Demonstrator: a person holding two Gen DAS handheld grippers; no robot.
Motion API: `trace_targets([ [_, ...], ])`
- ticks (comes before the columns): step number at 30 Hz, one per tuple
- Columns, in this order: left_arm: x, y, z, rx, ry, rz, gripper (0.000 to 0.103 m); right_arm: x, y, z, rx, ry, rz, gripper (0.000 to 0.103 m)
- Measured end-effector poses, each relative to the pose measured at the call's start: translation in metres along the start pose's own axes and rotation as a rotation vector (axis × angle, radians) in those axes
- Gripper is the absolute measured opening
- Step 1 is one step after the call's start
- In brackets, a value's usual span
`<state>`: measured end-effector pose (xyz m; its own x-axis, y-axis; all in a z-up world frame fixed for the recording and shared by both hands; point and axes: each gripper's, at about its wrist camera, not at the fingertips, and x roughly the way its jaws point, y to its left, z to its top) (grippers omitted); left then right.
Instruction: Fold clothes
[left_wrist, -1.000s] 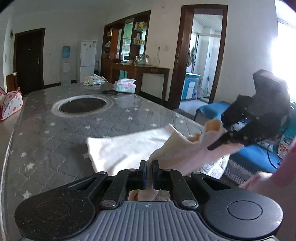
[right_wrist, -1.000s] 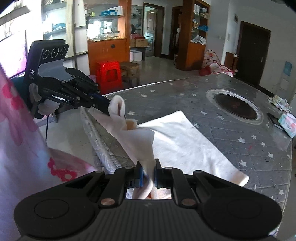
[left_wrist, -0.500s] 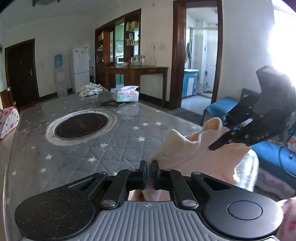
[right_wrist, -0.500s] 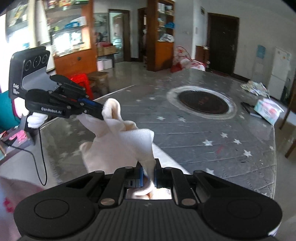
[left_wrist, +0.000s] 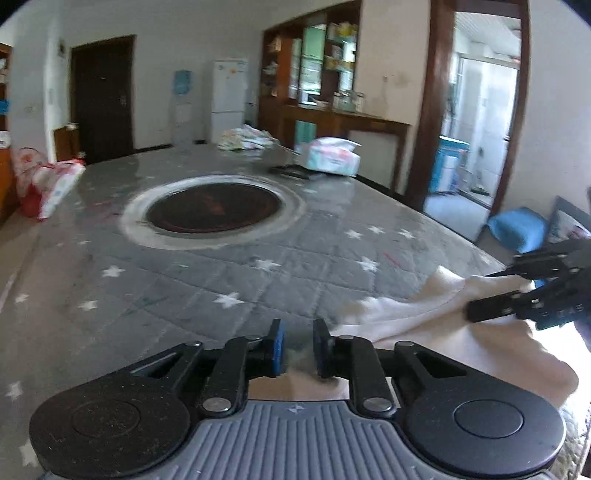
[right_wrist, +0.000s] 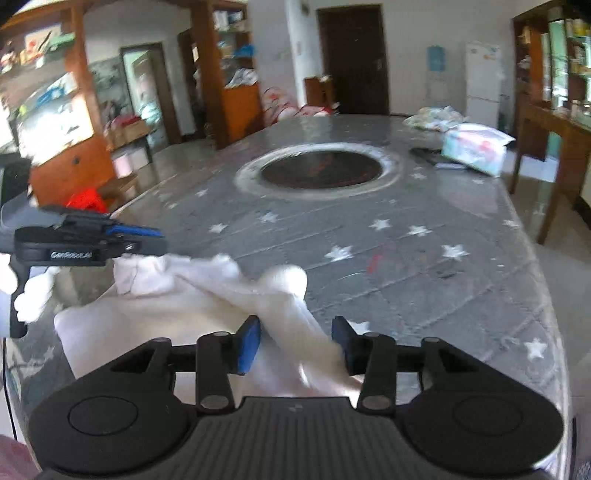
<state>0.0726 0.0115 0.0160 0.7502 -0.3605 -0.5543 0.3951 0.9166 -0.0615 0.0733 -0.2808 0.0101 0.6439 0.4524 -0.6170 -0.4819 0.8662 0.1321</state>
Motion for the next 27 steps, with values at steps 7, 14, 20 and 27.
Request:
trace_targets([
  [7,-0.042,0.005,-0.022,-0.097,0.019,0.033,0.054,-0.046,0.005,-0.012,0.037,-0.107,-0.076,0.053],
  [14,-0.065,0.011,-0.054,-0.257,0.079,0.026,0.066,-0.061,0.043,-0.032,-0.039,-0.097,0.015,0.053],
  [20,-0.059,0.008,-0.063,-0.267,0.131,0.000,0.024,-0.046,0.053,-0.048,-0.033,-0.029,0.035,0.053],
  [27,-0.079,0.005,-0.075,-0.270,0.172,-0.035,0.019,-0.045,0.063,-0.064,-0.044,0.044,0.096,0.054],
])
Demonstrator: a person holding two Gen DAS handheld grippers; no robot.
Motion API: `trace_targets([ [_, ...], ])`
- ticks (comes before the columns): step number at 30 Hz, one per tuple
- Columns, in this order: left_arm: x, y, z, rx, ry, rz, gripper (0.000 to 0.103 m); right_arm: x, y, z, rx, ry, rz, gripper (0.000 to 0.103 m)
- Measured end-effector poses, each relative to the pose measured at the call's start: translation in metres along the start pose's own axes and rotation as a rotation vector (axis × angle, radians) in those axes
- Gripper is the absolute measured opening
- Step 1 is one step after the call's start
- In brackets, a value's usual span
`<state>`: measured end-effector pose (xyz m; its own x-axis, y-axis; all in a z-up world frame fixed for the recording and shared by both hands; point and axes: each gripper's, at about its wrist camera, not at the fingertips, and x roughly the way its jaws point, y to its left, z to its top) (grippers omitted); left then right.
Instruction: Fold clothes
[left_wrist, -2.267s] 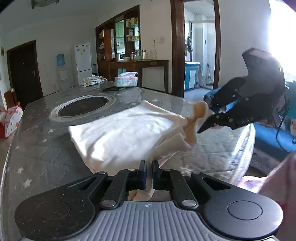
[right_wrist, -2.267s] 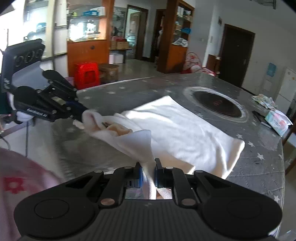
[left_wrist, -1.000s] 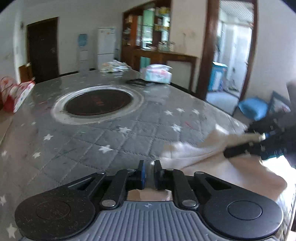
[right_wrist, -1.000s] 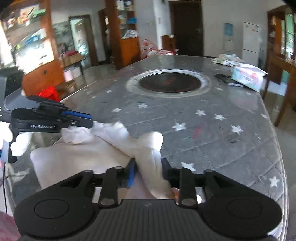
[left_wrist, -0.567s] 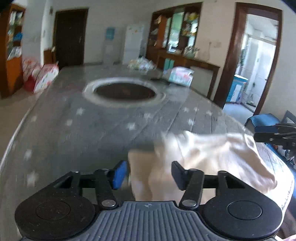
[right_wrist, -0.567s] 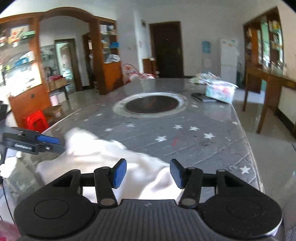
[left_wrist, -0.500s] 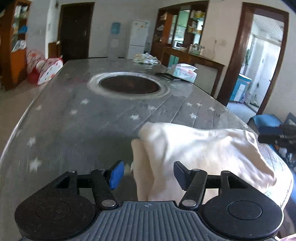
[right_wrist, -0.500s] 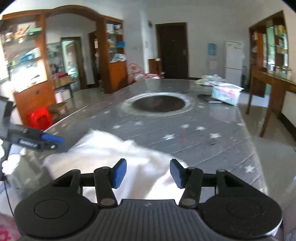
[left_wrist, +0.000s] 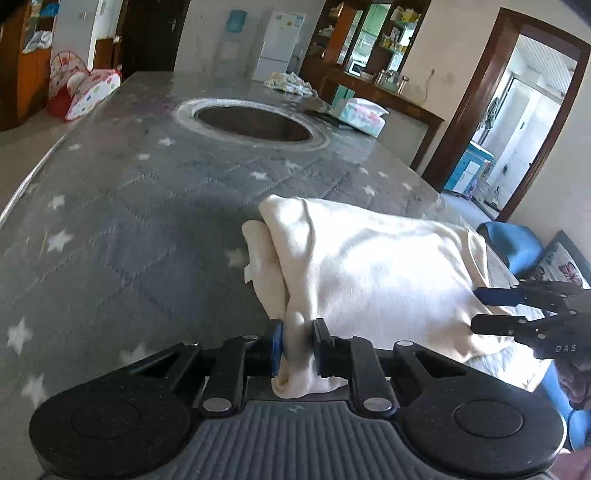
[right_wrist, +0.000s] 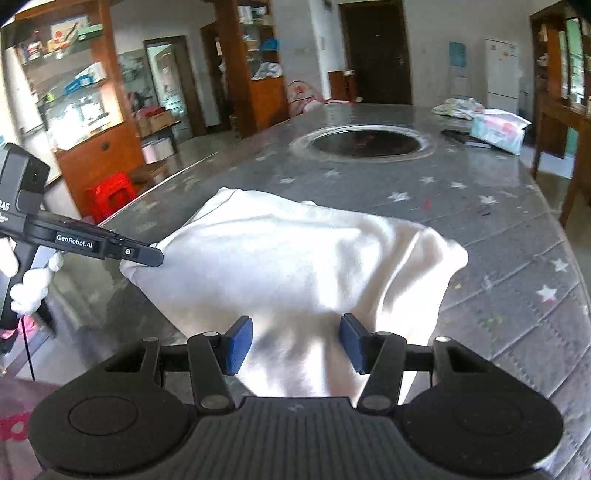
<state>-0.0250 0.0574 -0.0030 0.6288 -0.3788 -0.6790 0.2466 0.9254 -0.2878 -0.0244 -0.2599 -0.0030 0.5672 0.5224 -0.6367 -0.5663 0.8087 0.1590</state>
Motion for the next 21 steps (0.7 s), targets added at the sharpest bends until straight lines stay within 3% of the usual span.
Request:
trace_targets([
  [5,-0.021,0.004,-0.012,0.025,0.004,0.036,0.034,-0.009,0.001,0.005,0.027,0.008,0.099,0.053],
  [8,-0.030,0.004,-0.006,0.045,-0.024,0.061,0.035,-0.020,-0.008,0.023,0.047,-0.048,0.091,0.051],
  [11,-0.035,-0.005,0.008,0.065,-0.082,0.051,0.038,-0.024,-0.021,0.042,0.055,-0.103,0.025,0.048],
  [13,-0.034,-0.012,0.017,0.080,-0.119,0.026,0.038,-0.018,-0.031,0.050,0.065,-0.114,-0.034,0.039],
  [15,-0.027,-0.022,0.023,0.095,-0.132,-0.015,0.038,-0.008,-0.040,0.054,0.094,-0.103,-0.045,0.031],
  [21,0.020,-0.042,0.040,0.137,-0.101,-0.055,0.038,0.032,-0.048,0.048,0.105,0.000,-0.090,0.024],
])
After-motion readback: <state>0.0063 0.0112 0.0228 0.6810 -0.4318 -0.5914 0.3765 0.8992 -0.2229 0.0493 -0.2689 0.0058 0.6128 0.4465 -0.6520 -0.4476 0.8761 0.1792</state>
